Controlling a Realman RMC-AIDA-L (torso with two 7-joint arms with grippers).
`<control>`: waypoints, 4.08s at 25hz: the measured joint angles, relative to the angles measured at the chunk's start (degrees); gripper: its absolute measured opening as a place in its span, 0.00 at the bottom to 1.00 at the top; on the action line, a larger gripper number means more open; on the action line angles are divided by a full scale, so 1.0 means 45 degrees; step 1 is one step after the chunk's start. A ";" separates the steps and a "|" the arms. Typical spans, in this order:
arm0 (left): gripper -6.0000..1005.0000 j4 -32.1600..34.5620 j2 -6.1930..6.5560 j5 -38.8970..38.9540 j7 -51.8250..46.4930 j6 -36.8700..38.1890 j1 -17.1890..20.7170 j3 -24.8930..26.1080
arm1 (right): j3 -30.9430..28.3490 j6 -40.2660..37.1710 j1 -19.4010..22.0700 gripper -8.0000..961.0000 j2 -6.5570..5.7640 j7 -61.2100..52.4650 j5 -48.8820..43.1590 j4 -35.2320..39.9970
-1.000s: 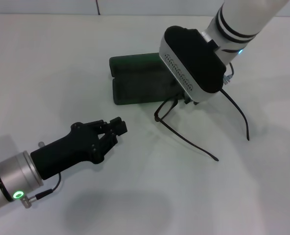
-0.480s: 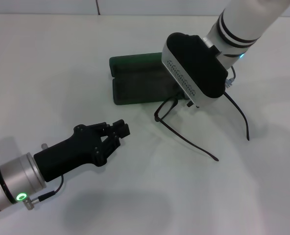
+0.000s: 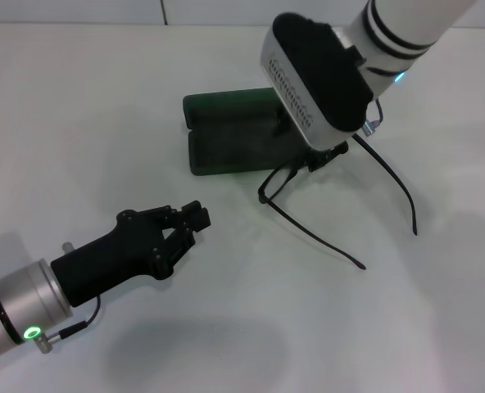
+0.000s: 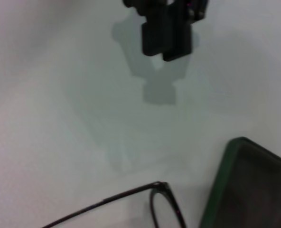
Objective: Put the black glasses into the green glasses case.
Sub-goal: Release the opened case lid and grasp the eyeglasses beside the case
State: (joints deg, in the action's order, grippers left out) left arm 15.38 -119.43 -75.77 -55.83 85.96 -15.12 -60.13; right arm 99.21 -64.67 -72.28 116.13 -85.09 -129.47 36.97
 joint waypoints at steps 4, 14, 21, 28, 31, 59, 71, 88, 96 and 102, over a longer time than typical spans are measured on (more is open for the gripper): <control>0.12 0.0000 0.0027 0.0010 0.0158 -0.0016 0.0088 0.0004 | -0.0810 -0.0286 0.0016 0.55 0.0009 -0.0356 -0.0749 0.0297; 0.12 -0.0104 -0.0023 0.0040 0.0855 -0.0808 0.0136 0.0008 | -0.0990 0.0147 0.0283 0.54 0.0018 -0.0568 -0.1021 0.0293; 0.12 -0.0210 0.0000 0.0043 0.0825 -0.1176 0.0096 0.0308 | -0.0422 0.1192 0.0001 0.54 0.0015 -0.0464 -0.0955 -0.0461; 0.12 -0.0216 -0.0048 0.0043 0.0661 -0.1042 0.0070 0.0505 | -0.0345 0.1307 0.0193 0.54 0.0014 -0.0498 -0.0874 -0.0338; 0.12 -0.0198 -0.0041 0.0044 0.0543 -0.0772 0.0066 0.0582 | -0.0346 0.1186 0.0353 0.54 0.0014 -0.0603 -0.0808 0.0179; 0.12 -0.0232 -0.0031 -0.0035 0.0657 -0.0680 0.0482 0.0844 | 0.0665 -0.0491 0.0911 0.52 0.0014 -0.2114 -0.1315 0.2038; 0.12 -0.0355 -0.0032 -0.0036 0.0688 -0.0824 0.0403 0.0834 | 0.1604 0.0224 0.0761 0.52 0.0015 -0.1970 -0.0856 0.1193; 0.11 -0.0350 -0.0042 -0.0038 0.0699 -0.0827 0.0486 0.0807 | 0.2054 0.0428 0.0657 0.51 0.0015 -0.2016 -0.0178 0.0677; 0.11 -0.0350 -0.0042 -0.0037 0.0754 -0.0822 0.0490 0.0788 | 0.1978 -0.0573 0.0732 0.51 0.0015 -0.2990 -0.0244 0.0729; 0.11 -0.0368 -0.0043 -0.0036 0.0824 -0.0821 0.0491 0.0814 | 0.1935 -0.1224 0.0960 0.49 0.0014 -0.3665 -0.0355 0.1234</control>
State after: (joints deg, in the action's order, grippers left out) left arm 13.72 -119.62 -75.93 -52.12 82.27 -12.91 -56.47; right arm 107.92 -70.17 -67.97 116.19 -101.59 -131.07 42.52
